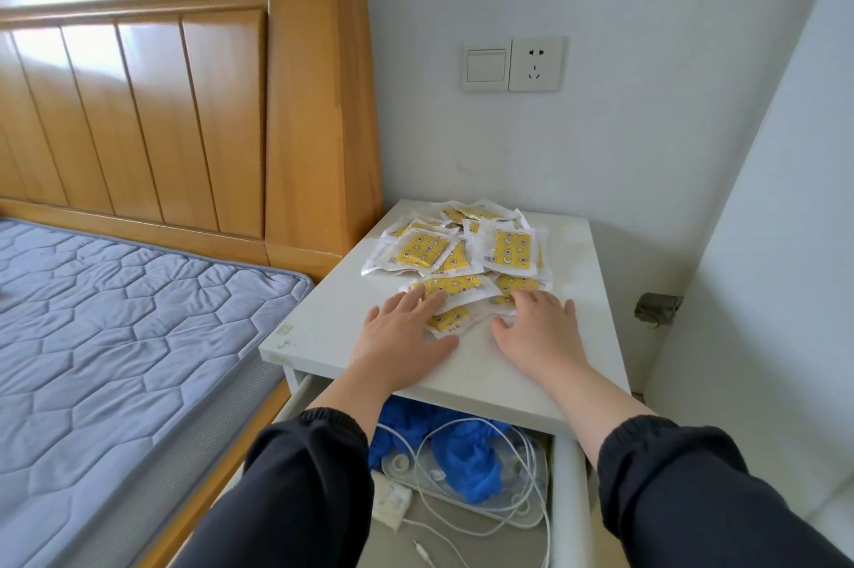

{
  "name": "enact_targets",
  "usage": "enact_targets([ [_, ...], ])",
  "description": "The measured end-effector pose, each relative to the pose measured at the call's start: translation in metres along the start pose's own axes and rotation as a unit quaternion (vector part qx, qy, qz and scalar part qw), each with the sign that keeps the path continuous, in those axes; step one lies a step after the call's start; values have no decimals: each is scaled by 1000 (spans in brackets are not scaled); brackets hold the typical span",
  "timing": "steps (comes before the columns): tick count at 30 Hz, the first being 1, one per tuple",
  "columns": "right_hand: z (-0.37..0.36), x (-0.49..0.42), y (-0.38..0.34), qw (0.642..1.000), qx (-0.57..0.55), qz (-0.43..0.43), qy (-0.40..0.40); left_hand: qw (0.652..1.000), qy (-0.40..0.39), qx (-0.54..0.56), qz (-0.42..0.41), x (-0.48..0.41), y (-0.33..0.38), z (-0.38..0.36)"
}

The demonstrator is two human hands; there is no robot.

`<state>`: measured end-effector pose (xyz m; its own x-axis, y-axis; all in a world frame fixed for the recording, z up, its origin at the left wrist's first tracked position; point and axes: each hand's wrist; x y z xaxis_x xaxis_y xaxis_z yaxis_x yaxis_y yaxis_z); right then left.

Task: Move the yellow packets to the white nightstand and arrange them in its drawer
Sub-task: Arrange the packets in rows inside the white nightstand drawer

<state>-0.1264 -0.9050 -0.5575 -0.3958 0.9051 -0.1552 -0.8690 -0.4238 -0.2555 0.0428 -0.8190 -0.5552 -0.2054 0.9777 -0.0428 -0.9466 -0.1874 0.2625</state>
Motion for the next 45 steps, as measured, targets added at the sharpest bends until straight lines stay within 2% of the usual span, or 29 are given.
enact_targets([
  [4,2,6,-4,994,31,-5,105,998,58,35,-11,3,1,1],
  [7,-2,6,-4,987,-8,66,148,995,71,76,-13,5,0,2],
  [11,0,12,-7,979,-87,169,71,988,81,131,-20,4,-3,1],
  [15,0,13,-6,979,-84,187,0,978,129,163,-8,4,-5,0],
  [23,-1,15,-11,977,-34,207,43,966,193,162,59,8,-2,-1],
  [27,2,20,-15,973,-52,223,19,976,156,132,77,7,-1,1],
  [32,1,19,-17,971,-61,229,2,979,119,154,58,8,-2,4],
  [40,1,19,-16,968,-99,229,34,964,137,213,79,7,-1,3],
  [42,0,19,-15,975,-72,208,41,960,143,228,81,7,-2,2],
  [45,2,20,-17,980,-46,192,15,968,141,183,101,4,-1,1],
])
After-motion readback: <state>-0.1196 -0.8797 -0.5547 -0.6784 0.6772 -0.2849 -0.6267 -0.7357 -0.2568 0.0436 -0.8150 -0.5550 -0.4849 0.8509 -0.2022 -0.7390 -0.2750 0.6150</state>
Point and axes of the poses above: each hand's wrist, its own x-axis away from the middle knuckle, its own z-axis out of the back of the hand, y = z × x, and after that the axes turned 4 degrees about -y, right-handed
